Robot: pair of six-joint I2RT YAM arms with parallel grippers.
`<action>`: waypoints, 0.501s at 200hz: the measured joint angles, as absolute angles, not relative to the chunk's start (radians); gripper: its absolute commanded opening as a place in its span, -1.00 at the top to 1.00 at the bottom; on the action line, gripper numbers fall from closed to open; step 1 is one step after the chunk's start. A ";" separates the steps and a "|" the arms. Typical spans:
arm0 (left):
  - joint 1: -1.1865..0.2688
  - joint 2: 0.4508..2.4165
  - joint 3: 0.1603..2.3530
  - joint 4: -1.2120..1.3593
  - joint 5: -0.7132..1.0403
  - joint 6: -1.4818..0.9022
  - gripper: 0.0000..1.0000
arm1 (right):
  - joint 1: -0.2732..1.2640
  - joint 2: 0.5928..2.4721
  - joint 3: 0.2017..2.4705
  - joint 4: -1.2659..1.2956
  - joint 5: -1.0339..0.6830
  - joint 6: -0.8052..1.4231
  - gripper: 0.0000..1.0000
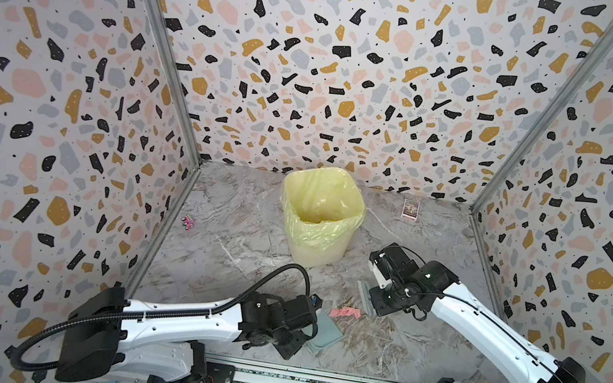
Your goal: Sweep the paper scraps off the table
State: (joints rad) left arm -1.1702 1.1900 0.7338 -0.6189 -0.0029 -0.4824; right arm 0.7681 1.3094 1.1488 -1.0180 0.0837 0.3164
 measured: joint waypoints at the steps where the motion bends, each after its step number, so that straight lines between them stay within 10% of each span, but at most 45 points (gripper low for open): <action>1: -1.170 1.190 0.733 -0.619 -0.002 -0.482 1.00 | 0.768 1.310 1.149 -1.018 0.083 0.316 1.00; 100: -1.174 1.202 0.700 -0.617 -0.011 -0.482 1.00 | 0.784 1.318 1.149 -1.016 0.081 0.320 1.00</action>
